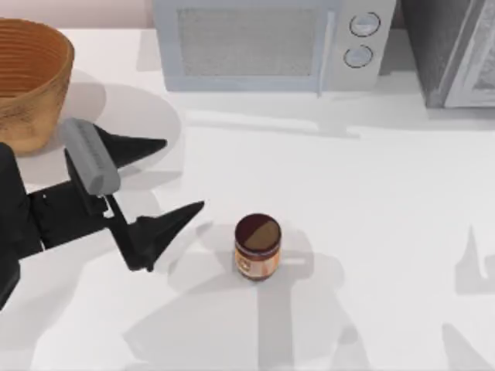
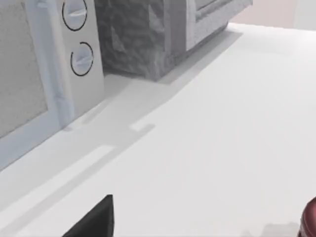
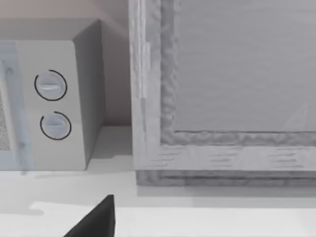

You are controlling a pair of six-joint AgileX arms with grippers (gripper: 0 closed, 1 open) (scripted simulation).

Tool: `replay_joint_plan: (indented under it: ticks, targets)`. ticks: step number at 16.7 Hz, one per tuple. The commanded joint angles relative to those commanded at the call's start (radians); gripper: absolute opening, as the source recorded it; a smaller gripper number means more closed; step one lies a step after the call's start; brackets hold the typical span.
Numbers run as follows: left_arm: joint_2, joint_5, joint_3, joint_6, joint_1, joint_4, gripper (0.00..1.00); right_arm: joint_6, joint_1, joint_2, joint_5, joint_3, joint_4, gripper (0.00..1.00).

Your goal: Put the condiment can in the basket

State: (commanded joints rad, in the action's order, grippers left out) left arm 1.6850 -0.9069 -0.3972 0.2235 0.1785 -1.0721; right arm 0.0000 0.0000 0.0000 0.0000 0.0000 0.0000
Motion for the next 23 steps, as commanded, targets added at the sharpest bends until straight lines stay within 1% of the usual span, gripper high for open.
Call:
replay_joint_plan:
  ticks: [3,5,8,10,15,17,19,23]
  targets:
    - [0.279,-0.141,-0.061,0.033,0.028,-0.166,1.00,0.000,0.000,0.000,0.000,0.000,0.000,1.00]
    - [0.422,-0.216,-0.093,0.051,0.043,-0.253,1.00,0.000,0.000,0.000,0.000,0.000,0.000,1.00]
    - [0.556,-0.290,-0.125,0.067,0.058,-0.339,1.00,0.000,0.000,0.000,0.000,0.000,0.000,1.00]
    - [0.591,-0.310,-0.133,0.072,0.062,-0.362,1.00,0.000,0.000,0.000,0.000,0.000,0.000,1.00]
    - [0.591,-0.309,-0.130,0.071,0.057,-0.361,1.00,0.000,0.000,0.000,0.000,0.000,0.000,1.00]
    - [0.595,-0.298,-0.140,0.063,0.072,-0.366,1.00,0.000,0.000,0.000,0.000,0.000,0.000,1.00]
    - [0.610,-0.261,-0.169,0.037,0.114,-0.379,1.00,0.000,0.000,0.000,0.000,0.000,0.000,1.00]
    - [0.656,-0.154,-0.240,-0.026,0.225,-0.410,1.00,0.000,0.000,0.000,0.000,0.000,0.000,1.00]
